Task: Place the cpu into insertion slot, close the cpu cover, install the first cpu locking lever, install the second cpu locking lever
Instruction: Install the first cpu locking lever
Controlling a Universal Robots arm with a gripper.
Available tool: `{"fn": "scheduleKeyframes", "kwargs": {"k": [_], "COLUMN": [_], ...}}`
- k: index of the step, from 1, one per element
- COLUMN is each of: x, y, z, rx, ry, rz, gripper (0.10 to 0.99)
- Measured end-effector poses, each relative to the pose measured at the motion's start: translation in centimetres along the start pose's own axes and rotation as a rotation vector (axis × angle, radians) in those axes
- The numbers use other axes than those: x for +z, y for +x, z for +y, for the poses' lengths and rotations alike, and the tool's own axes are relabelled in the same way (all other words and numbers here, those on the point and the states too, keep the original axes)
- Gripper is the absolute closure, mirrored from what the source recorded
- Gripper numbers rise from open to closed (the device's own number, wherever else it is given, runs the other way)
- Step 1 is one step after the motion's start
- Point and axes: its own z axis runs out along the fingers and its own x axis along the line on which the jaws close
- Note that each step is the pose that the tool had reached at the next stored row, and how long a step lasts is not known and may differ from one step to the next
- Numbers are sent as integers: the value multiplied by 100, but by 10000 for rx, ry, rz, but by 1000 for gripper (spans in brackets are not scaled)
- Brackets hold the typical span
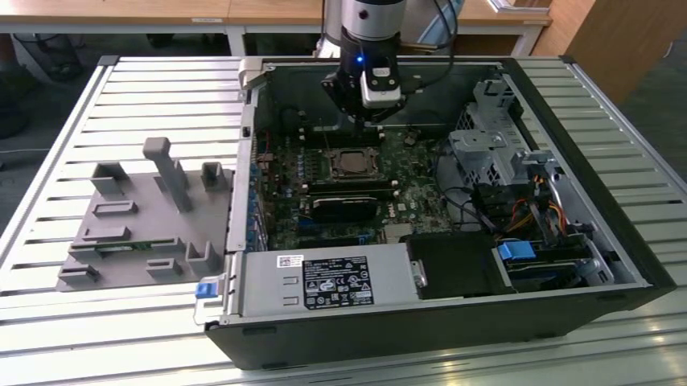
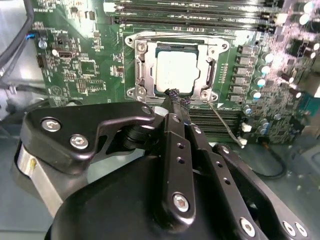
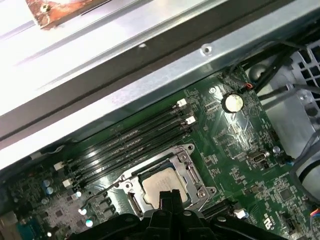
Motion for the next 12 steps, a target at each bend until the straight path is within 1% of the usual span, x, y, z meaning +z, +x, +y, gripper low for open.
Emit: {"fn": "scheduleKeyframes", "kwargs": {"k": [12], "x": [1], "y": [0], "z": [0], "rx": [-1558], "ry": [-12], "rz": [28], "gripper": [980]}}
